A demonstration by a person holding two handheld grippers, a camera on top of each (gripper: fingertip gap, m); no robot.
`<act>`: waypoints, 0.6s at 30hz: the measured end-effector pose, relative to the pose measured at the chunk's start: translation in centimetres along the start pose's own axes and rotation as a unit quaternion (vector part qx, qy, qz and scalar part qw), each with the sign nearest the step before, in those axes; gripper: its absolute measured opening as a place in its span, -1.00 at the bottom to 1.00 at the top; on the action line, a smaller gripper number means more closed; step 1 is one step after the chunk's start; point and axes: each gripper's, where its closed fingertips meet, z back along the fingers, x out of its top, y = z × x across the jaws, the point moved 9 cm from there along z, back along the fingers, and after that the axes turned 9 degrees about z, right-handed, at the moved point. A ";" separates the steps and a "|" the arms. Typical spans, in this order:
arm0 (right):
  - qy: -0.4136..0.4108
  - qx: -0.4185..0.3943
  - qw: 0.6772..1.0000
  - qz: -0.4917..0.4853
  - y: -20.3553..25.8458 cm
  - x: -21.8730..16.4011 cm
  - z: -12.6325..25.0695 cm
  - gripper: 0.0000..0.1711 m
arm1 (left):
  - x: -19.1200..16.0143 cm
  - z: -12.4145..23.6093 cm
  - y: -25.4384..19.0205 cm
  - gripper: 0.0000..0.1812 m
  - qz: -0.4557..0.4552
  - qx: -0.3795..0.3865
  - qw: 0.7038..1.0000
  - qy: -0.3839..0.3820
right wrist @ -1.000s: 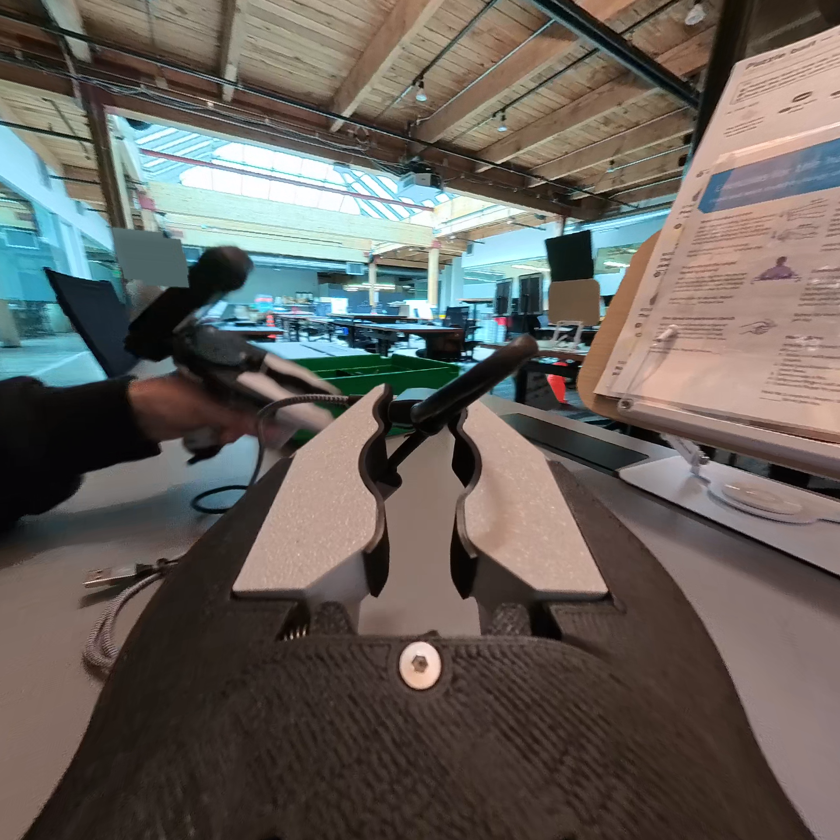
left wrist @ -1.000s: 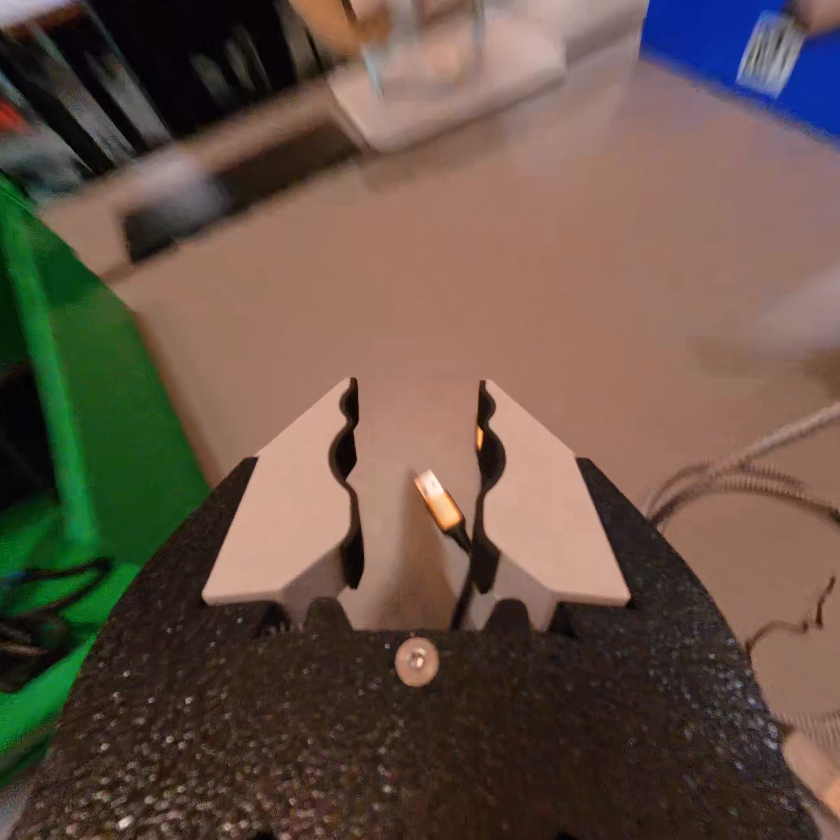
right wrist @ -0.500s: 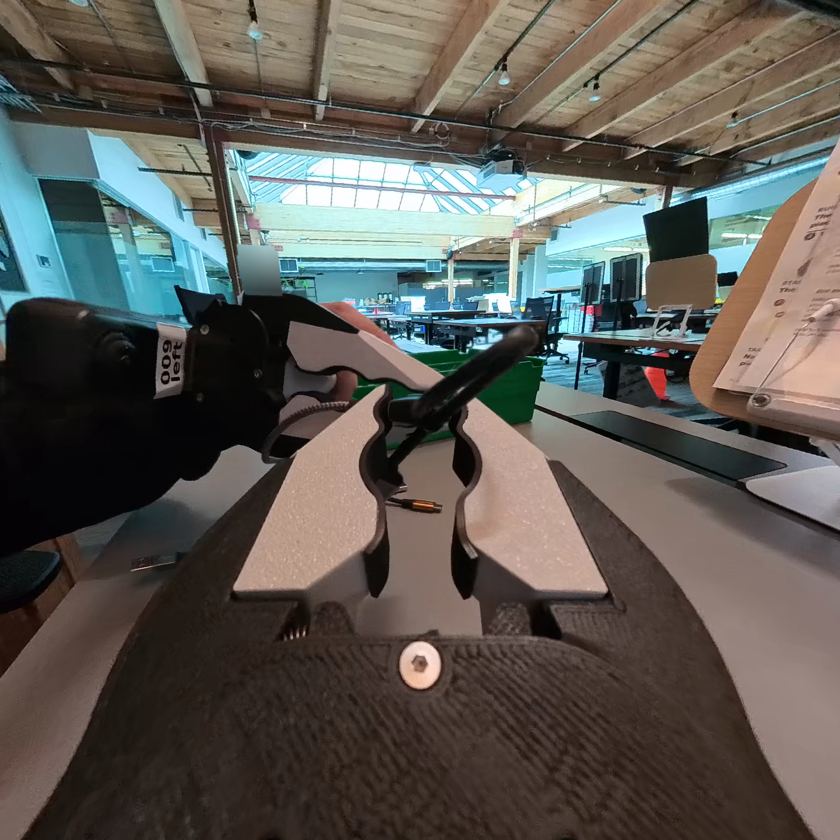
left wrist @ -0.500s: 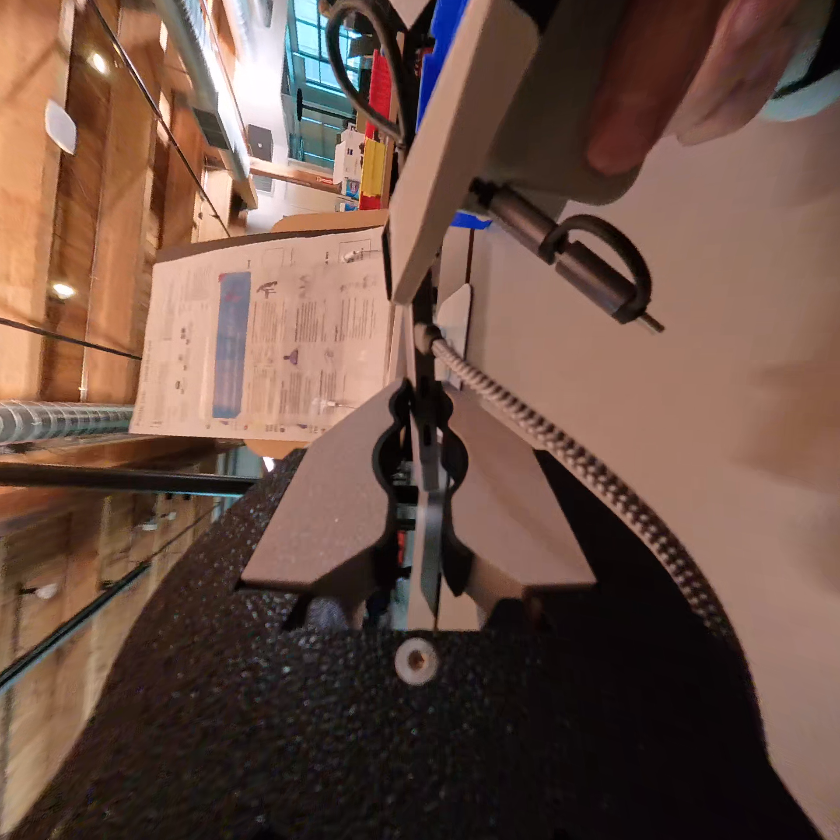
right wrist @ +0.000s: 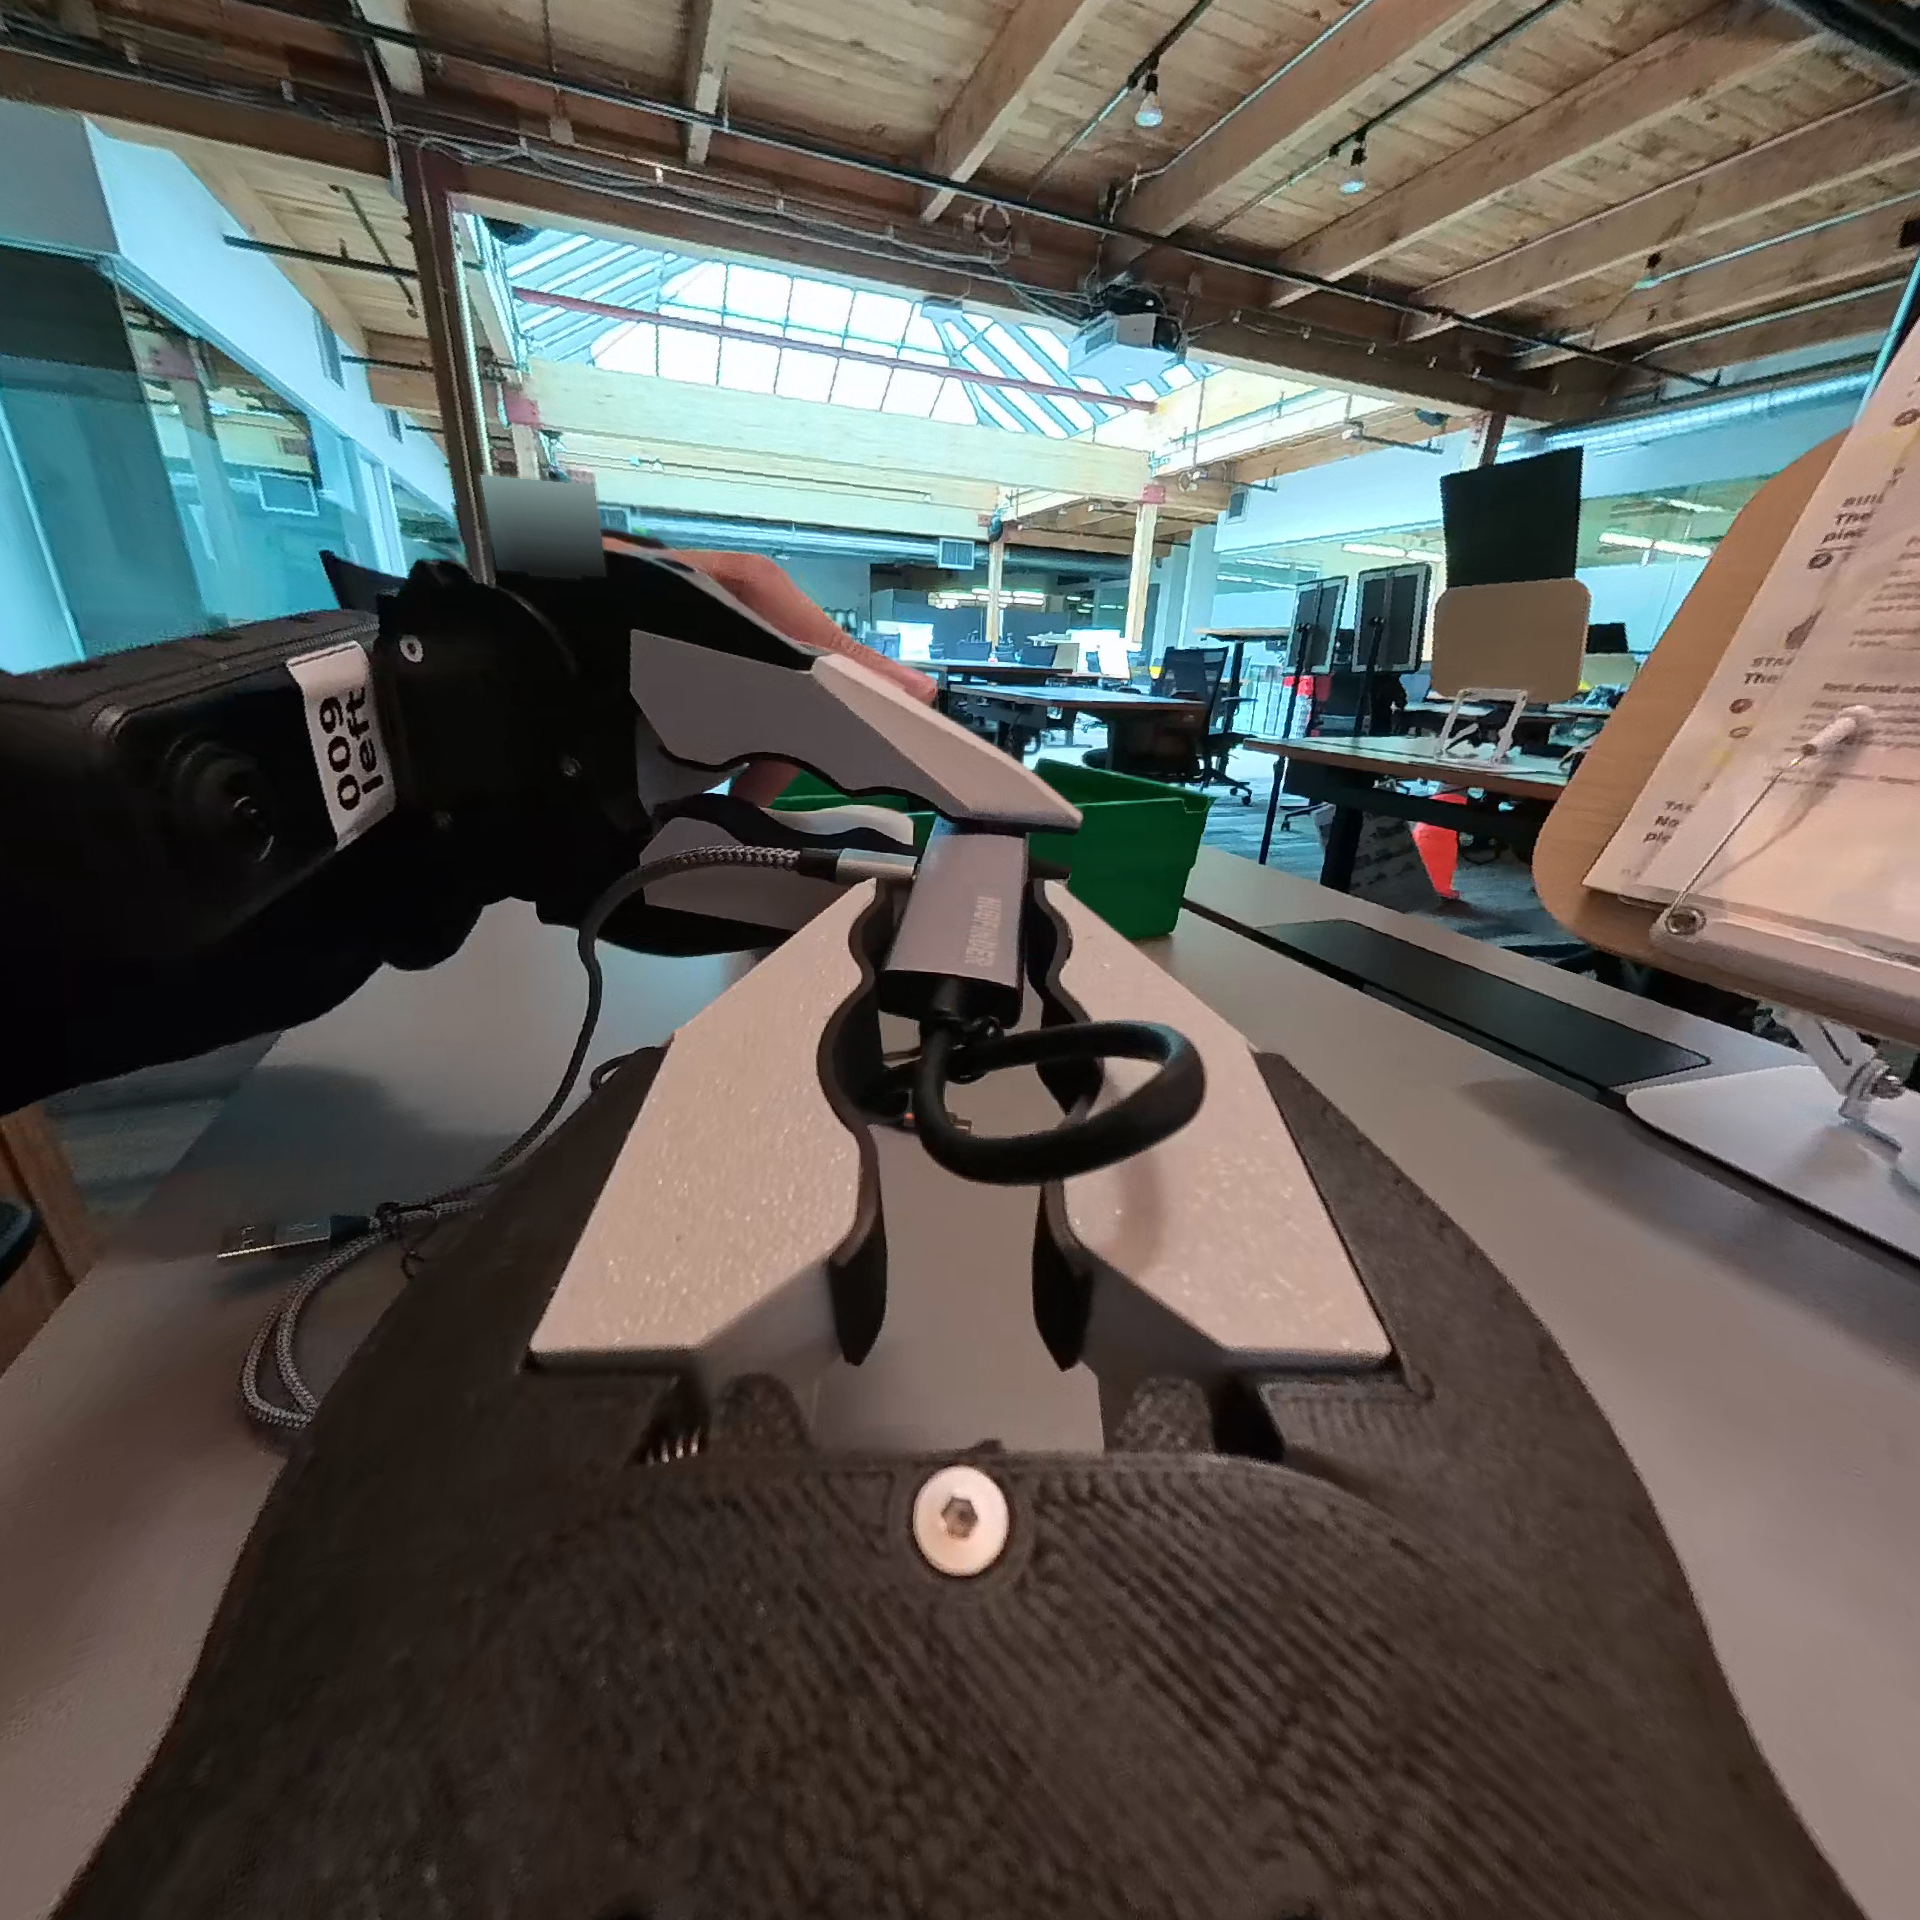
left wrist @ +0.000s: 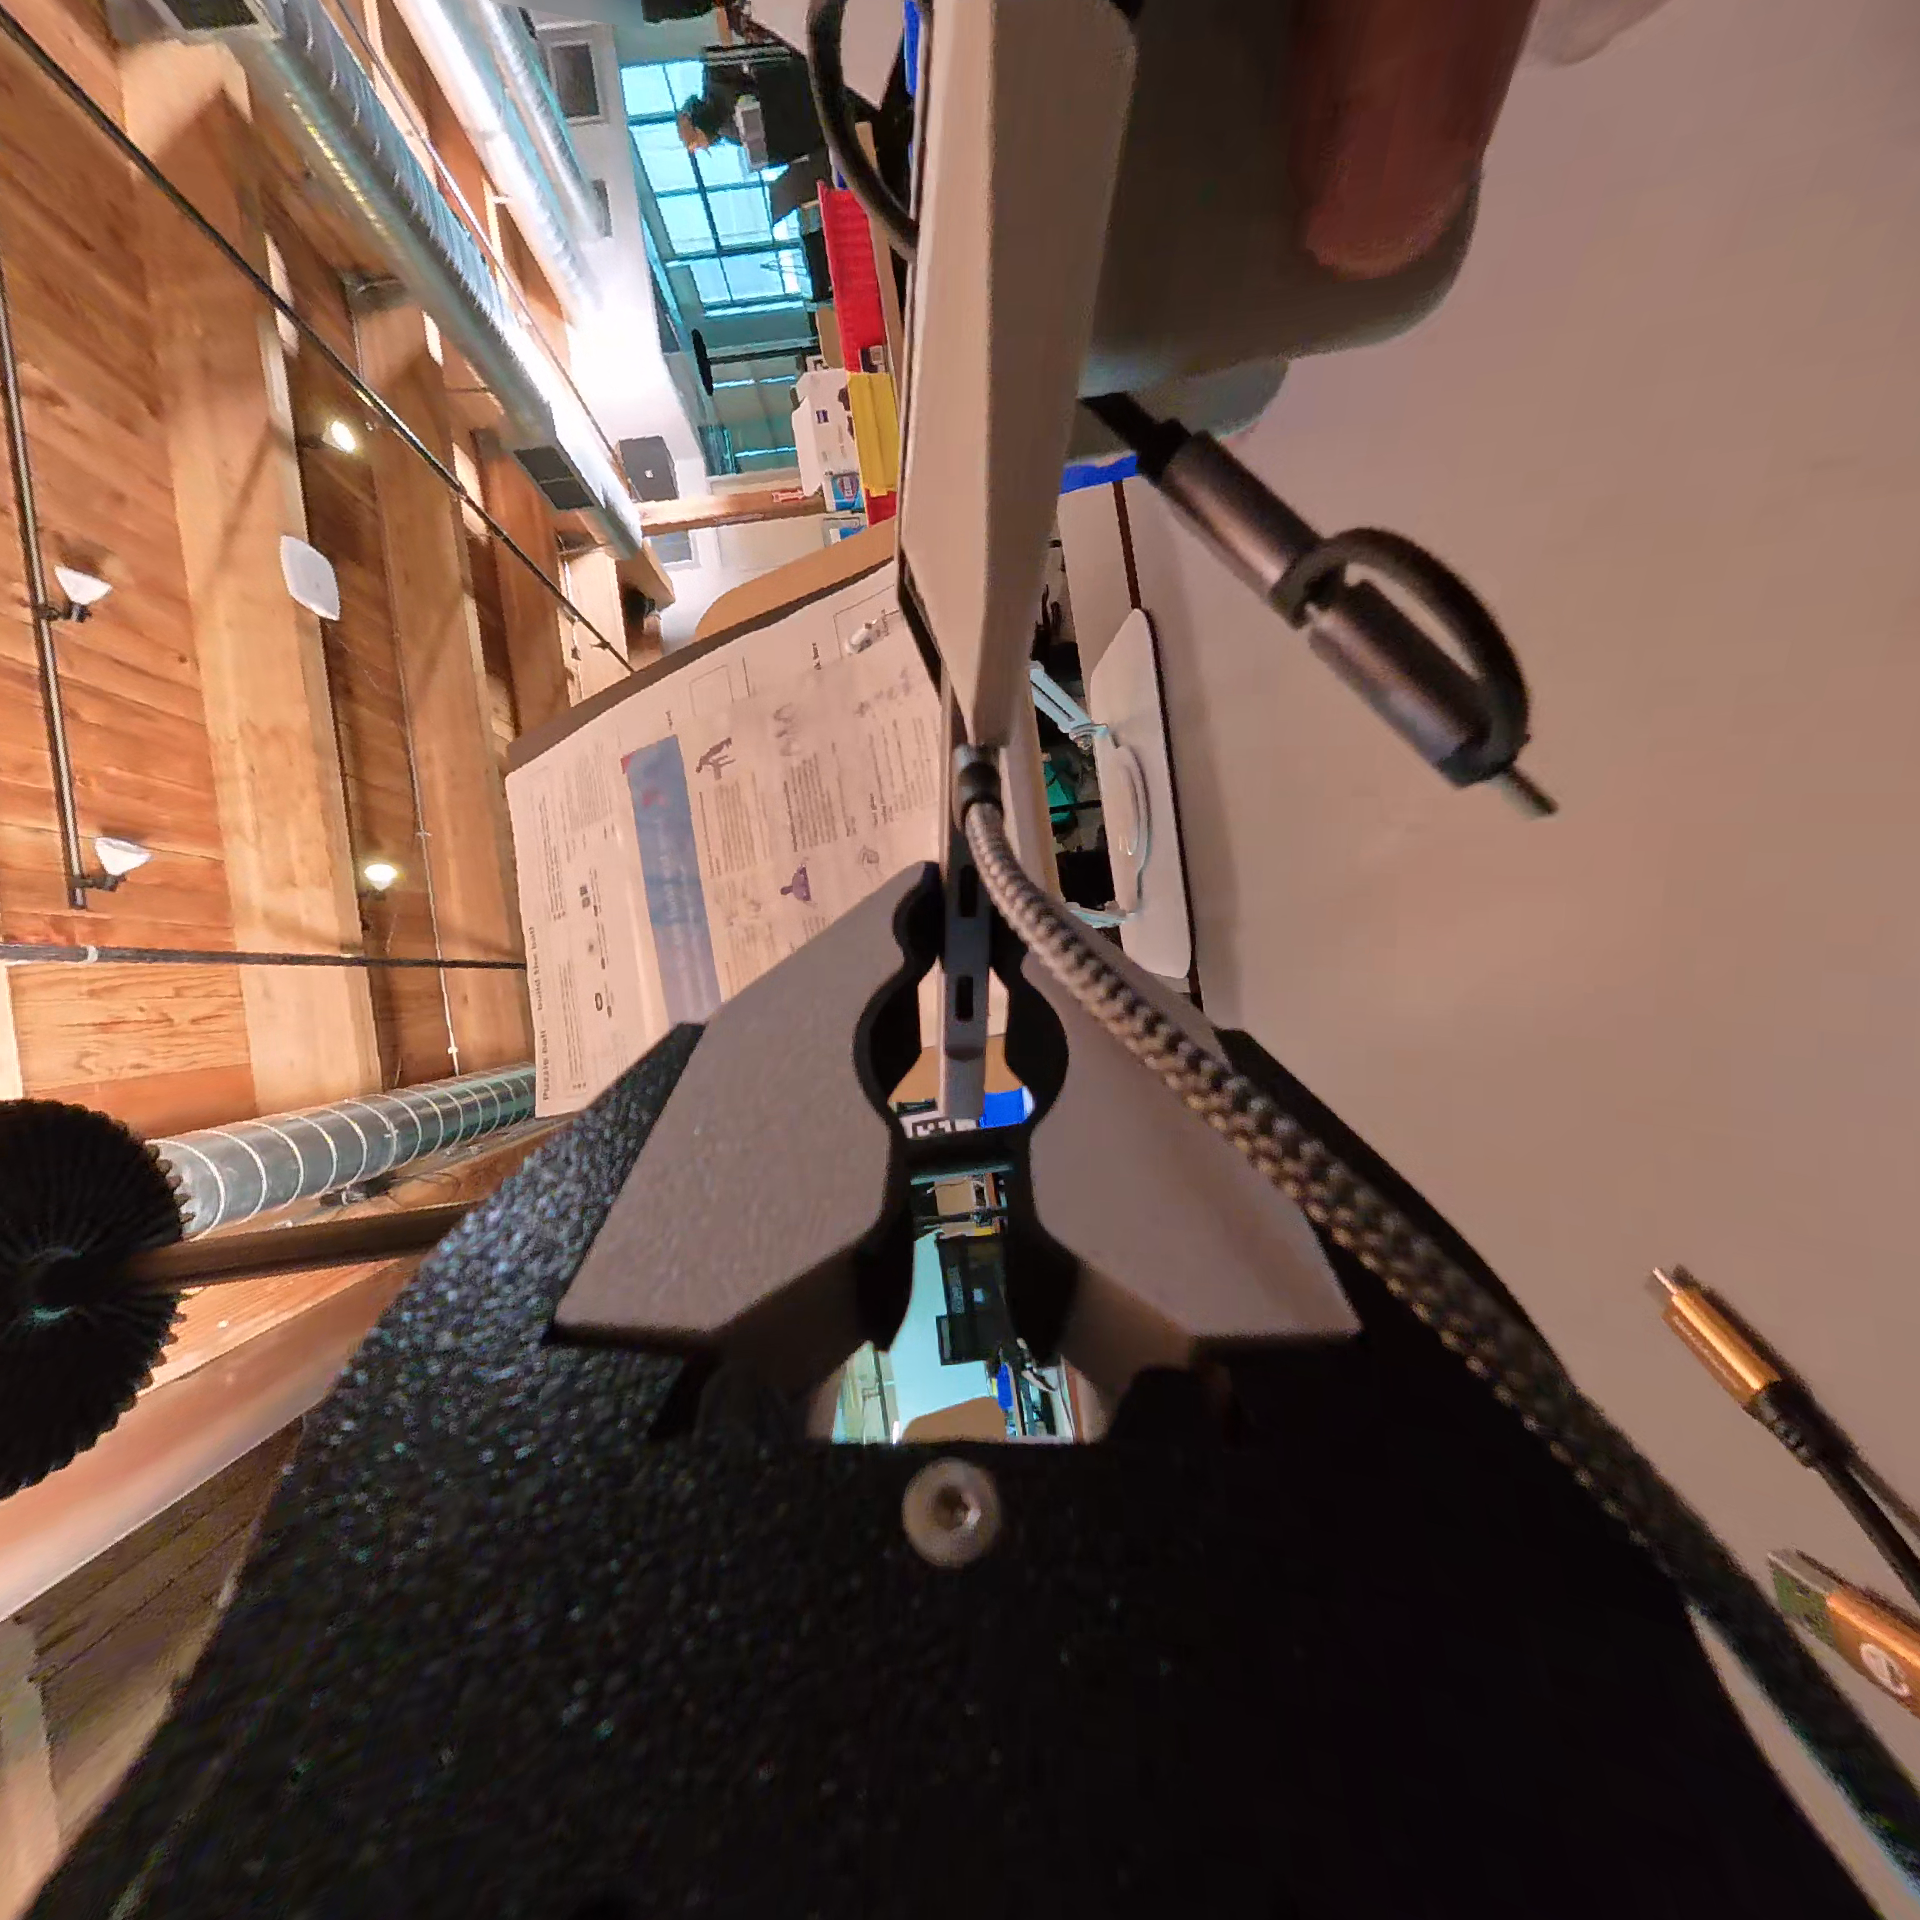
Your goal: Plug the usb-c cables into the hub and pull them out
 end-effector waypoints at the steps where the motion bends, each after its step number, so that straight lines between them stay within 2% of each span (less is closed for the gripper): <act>1: 0.000 0.000 1.000 -0.001 0.0 0.1 0.0 -0.72 | 0.0 0.0 0.0 -0.93 0.001 0.004 1.000 0.003; 9: -0.002 -0.009 1.000 -0.002 -0.2 0.2 0.1 -0.73 | 0.1 -0.2 -0.1 -0.93 0.005 0.028 1.000 0.006; 13: 0.008 -0.016 1.000 0.006 -0.2 0.3 0.1 -0.72 | -0.1 -0.2 -0.1 -0.92 0.035 0.022 0.999 0.008; 18: 0.004 -0.025 1.000 0.005 -1.0 0.5 0.8 -0.72 | -1.3 0.5 1.2 -0.67 0.136 0.034 0.990 0.008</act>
